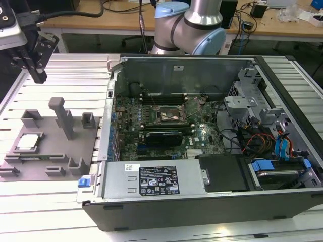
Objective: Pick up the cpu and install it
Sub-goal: 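Reach for the cpu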
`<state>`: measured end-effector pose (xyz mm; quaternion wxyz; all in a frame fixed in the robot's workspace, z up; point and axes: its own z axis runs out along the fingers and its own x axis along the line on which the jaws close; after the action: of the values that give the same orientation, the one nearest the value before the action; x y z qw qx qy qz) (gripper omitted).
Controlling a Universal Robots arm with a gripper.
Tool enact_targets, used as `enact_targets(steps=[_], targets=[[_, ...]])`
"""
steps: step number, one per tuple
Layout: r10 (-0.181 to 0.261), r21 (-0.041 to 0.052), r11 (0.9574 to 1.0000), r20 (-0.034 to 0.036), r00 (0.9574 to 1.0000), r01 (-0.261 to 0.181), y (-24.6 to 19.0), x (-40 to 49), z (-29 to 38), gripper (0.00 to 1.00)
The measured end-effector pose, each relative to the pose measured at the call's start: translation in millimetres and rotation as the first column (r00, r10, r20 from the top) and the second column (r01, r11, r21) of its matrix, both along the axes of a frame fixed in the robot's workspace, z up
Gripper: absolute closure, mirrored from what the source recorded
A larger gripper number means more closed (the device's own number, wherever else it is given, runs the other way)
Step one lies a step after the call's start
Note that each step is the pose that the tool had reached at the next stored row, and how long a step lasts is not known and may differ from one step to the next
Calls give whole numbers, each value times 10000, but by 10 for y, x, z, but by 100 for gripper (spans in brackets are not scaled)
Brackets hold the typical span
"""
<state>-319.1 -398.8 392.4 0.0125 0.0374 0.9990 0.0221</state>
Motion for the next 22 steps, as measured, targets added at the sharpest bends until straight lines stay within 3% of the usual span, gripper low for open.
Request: enact_targets(steps=[5,7,10,18,22], targets=[[-1,0,10000,0,10000,1,0,-115,-8,89],[-2,0,10000,4,10000,2,0,-264,-66,89],[-3,0,10000,4,10000,3,0,-361,-127,89],[-3,0,10000,4,10000,3,0,-536,-217,89],[-4,0,10000,4,10000,4,1,-597,-297,89]])
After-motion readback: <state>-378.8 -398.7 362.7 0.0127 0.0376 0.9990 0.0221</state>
